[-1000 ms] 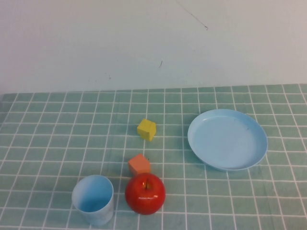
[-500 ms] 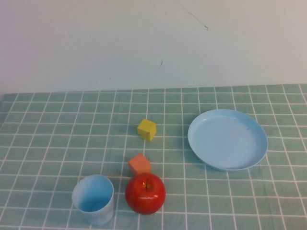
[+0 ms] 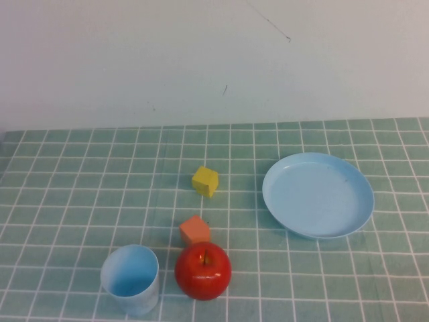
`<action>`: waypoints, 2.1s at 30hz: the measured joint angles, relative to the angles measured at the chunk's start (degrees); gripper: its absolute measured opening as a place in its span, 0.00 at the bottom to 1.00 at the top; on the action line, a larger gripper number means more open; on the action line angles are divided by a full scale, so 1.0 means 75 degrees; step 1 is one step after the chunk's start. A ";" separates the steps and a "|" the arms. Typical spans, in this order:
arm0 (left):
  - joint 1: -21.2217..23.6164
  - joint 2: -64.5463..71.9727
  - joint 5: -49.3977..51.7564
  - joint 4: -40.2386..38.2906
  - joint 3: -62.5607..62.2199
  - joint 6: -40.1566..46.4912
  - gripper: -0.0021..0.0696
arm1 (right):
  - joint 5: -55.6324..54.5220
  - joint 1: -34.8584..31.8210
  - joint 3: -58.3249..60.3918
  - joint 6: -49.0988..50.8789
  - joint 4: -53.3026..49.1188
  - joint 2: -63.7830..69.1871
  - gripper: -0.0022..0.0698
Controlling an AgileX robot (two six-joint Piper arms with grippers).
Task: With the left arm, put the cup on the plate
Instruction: Pick up the cup from the table
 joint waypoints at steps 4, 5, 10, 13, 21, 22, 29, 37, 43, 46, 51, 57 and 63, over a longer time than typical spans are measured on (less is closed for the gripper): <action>0.0000 0.1403 0.1842 -0.0763 -0.0446 0.0775 0.03 | 0.0000 0.0000 0.0000 0.0000 0.0000 0.0000 0.03; 0.0000 0.1765 0.2221 -0.0946 -0.0556 0.1042 0.03 | 0.0000 0.0000 0.0000 0.0000 0.0000 0.0000 0.03; -0.0298 0.3329 0.3336 -0.1258 -0.0975 0.1966 0.03 | 0.0000 0.0000 0.0000 0.0000 0.0000 0.0000 0.03; -0.0821 0.3975 0.3479 -0.0825 -0.1156 0.1965 0.03 | 0.0000 0.0000 0.0000 0.0000 0.0000 0.0000 0.03; -0.2147 0.4652 0.2675 0.1119 -0.1257 0.0578 0.03 | 0.0000 0.0000 0.0000 0.0000 0.0000 0.0000 0.03; -0.2279 0.4669 0.2608 0.1321 -0.1257 0.0513 0.04 | 0.0000 0.0000 0.0000 0.0000 0.0000 0.0000 0.03; -0.2781 0.4669 0.2202 0.2387 -0.1269 -0.0067 0.55 | 0.0000 0.0000 0.0000 0.0000 0.0000 0.0000 0.03; -0.2796 0.4814 0.2071 0.2525 -0.1269 -0.0382 0.71 | 0.0000 0.0000 0.0000 0.0000 0.0000 0.0000 0.03; -0.2796 0.5514 0.2335 0.2525 -0.1269 -0.0399 0.63 | 0.0000 0.0000 0.0000 0.0000 0.0000 0.0000 0.03; -0.2796 0.6047 0.2441 0.2525 -0.1269 -0.0399 0.63 | 0.0000 0.0000 0.0000 0.0000 0.0000 0.0000 0.03; -0.2796 0.6949 0.2441 0.2525 -0.1269 -0.0428 0.52 | 0.0000 0.0000 0.0000 0.0000 0.0000 0.0000 0.03; -0.2796 0.7364 0.2455 0.2537 -0.1269 -0.0459 0.09 | 0.0000 0.0000 0.0000 0.0000 0.0000 0.0000 0.03; -0.2796 0.7200 0.2291 0.2505 -0.1286 -0.0459 0.05 | 0.0000 0.0000 0.0000 0.0000 0.0000 0.0000 0.03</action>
